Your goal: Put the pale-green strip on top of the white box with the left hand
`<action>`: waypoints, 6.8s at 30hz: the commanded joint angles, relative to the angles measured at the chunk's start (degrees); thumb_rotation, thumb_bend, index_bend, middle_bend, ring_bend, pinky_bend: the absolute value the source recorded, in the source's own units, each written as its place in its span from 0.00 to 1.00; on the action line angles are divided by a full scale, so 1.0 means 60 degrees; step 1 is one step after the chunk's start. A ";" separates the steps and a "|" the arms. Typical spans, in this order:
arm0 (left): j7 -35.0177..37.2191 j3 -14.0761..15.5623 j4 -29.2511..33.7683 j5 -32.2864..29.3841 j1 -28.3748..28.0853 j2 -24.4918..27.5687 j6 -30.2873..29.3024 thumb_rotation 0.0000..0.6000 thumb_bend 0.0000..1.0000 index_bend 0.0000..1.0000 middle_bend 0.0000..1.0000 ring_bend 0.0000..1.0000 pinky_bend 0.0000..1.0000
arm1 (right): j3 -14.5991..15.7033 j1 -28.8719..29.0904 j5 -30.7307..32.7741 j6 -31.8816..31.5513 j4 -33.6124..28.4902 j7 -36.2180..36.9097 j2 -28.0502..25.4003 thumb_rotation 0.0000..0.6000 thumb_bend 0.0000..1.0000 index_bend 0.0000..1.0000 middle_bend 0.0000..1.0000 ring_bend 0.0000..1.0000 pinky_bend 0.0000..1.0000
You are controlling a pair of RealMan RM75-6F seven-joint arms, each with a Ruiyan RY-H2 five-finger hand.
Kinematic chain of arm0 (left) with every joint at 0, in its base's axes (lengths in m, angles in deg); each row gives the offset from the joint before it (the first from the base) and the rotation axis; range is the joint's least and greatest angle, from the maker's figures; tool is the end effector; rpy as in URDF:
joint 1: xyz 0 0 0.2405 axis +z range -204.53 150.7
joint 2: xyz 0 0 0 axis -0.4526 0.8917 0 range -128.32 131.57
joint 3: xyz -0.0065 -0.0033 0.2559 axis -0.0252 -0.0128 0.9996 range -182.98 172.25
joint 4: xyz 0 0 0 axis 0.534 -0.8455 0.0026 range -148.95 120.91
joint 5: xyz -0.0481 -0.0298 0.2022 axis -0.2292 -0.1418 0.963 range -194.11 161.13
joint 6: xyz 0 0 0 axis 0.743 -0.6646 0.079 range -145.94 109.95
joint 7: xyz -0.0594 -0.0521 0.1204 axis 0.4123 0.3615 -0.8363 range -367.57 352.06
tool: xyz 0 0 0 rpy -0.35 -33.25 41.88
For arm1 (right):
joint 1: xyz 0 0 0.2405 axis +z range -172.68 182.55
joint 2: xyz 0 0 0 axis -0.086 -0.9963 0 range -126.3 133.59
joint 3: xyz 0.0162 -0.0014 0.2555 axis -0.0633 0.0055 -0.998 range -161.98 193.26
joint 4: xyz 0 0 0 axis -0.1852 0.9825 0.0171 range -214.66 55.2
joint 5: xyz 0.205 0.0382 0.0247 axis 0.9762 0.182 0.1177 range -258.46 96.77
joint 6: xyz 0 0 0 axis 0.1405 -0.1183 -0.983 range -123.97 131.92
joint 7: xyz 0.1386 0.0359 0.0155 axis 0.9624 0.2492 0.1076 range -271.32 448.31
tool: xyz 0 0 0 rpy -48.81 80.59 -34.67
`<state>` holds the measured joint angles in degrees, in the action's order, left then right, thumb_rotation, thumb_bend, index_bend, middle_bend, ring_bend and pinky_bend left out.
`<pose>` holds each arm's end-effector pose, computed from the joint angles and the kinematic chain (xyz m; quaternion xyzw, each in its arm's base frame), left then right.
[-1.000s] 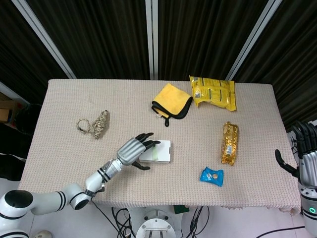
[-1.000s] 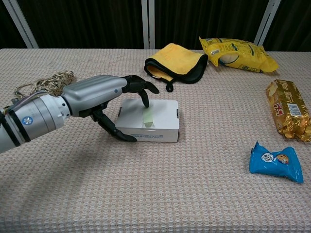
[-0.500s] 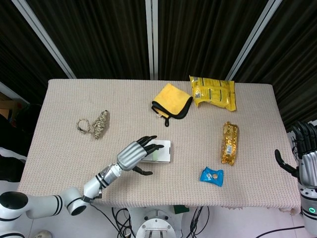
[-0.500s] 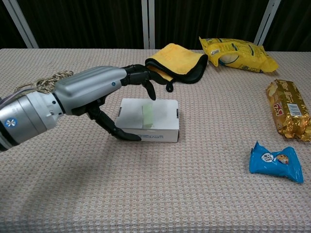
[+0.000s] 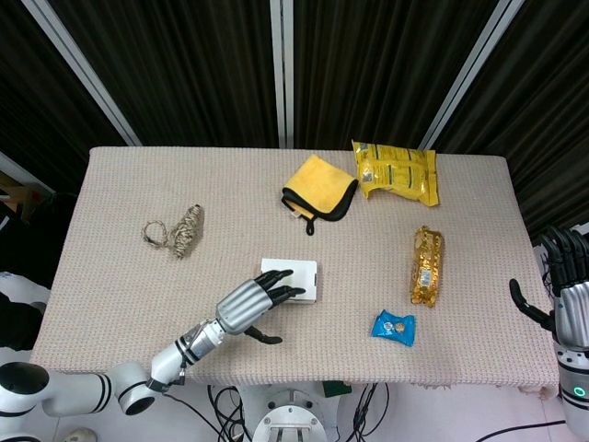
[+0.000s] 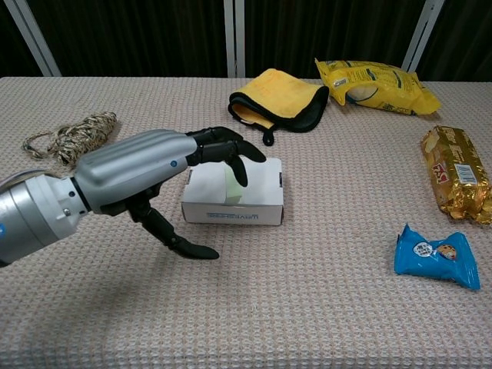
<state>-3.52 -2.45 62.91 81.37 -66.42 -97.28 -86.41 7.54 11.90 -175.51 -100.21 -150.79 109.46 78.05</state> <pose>-0.1192 0.2528 -0.0691 -0.7823 -0.3147 -0.4992 0.1995 -0.3085 -0.2005 0.1795 0.5351 -0.2656 0.5946 0.5382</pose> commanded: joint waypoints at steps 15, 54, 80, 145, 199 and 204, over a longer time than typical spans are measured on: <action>0.0093 -0.0111 -0.0444 -0.0112 -0.0037 -0.0263 0.0235 0.75 0.03 0.14 0.31 0.04 0.16 | -0.0006 0.0018 0.0025 0.0053 0.0003 0.0018 -0.0015 1.00 0.33 0.00 0.00 0.00 0.00; 0.0137 -0.0043 -0.0768 -0.0110 -0.0008 -0.0446 0.0434 0.75 0.03 0.14 0.31 0.04 0.16 | 0.0003 0.0001 0.0091 0.0087 0.0182 0.0088 0.0073 1.00 0.34 0.00 0.00 0.00 0.00; 0.0122 -0.0046 -0.0777 -0.0048 0.0026 -0.0342 0.0300 0.76 0.03 0.14 0.35 0.04 0.16 | 0.0048 0.0027 0.0025 0.0118 0.0163 0.0015 0.0105 1.00 0.34 0.00 0.00 0.00 0.00; 0.0413 -0.0050 -0.1019 0.0086 0.0056 -0.0391 0.0156 0.76 0.04 0.15 0.36 0.04 0.16 | 0.0107 0.0030 0.0001 0.0161 0.0137 -0.0110 0.0139 1.00 0.34 0.00 0.00 0.00 0.00; 0.0287 -0.0023 -0.0862 0.0197 0.0093 -0.0357 -0.0177 0.75 0.05 0.15 0.35 0.04 0.16 | 0.0087 0.0049 0.0010 0.0166 0.0189 -0.0053 0.0157 1.00 0.33 0.00 0.00 0.00 0.00; 0.0276 0.0026 -0.0827 0.0207 0.0112 -0.0363 -0.0142 0.75 0.05 0.15 0.36 0.04 0.16 | 0.0095 0.0038 -0.0008 0.0136 0.0174 -0.0080 0.0158 1.00 0.34 0.00 0.00 0.00 0.00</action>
<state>-1.87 -2.29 57.96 82.62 -65.75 -99.46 -87.27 8.12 12.12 -175.55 -99.40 -149.74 108.97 79.00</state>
